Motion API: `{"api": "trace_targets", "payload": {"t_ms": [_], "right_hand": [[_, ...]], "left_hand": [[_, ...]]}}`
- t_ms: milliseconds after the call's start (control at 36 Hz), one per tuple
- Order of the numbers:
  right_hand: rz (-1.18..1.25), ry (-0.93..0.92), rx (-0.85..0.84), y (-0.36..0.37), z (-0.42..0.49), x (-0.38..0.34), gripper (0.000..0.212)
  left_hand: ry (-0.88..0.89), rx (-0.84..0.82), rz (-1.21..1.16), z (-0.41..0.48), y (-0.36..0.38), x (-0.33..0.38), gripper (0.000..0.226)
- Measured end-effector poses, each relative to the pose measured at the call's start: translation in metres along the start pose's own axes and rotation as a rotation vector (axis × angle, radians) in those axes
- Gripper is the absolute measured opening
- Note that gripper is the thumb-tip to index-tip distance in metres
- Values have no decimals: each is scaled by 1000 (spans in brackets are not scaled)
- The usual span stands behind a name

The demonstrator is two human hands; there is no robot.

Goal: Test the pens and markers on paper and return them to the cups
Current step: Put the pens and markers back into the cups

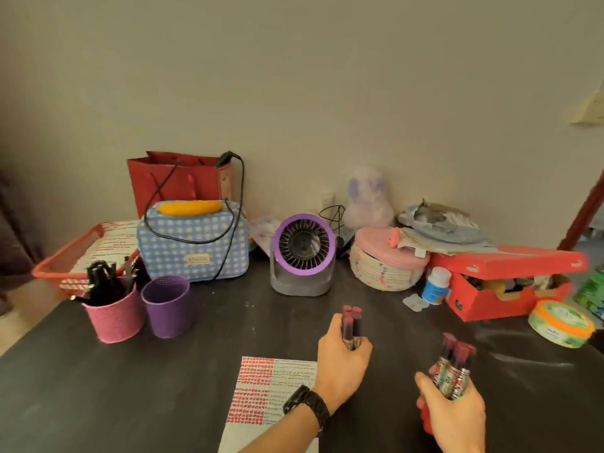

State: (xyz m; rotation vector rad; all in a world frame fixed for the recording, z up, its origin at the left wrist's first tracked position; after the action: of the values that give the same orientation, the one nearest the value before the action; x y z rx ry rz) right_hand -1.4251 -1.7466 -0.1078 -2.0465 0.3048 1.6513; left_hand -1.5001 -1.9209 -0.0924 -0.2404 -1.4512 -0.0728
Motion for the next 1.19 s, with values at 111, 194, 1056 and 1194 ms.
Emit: {"api": "trace_targets", "payload": {"t_ms": [111, 194, 1056, 1194], "right_hand": [[160, -45, -159, 40, -13, -27, 23], [239, -65, -332, 79, -23, -53, 25], [611, -36, -634, 438, -53, -178, 11], [467, -205, -543, 452, -52, -170, 8]], "left_hand": [[49, 131, -87, -6, -68, 22, 24], [93, 240, -149, -13, -126, 39, 28], [147, 783, -217, 31, -359, 7, 12], [118, 746, -75, 31, -357, -1, 7]]}}
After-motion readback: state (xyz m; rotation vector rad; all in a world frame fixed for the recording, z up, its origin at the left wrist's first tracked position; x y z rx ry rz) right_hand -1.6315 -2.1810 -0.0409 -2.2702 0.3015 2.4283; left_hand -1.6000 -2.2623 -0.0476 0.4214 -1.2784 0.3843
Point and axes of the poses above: each hand's wrist, its own z-axis towards the middle knuckle, its own y-axis out of the palm, x = y × z, the point moved 2 cm from there along z, towards the middle knuckle, and after that the axes turned 11 degrees about -x, right-handed, at the moved point
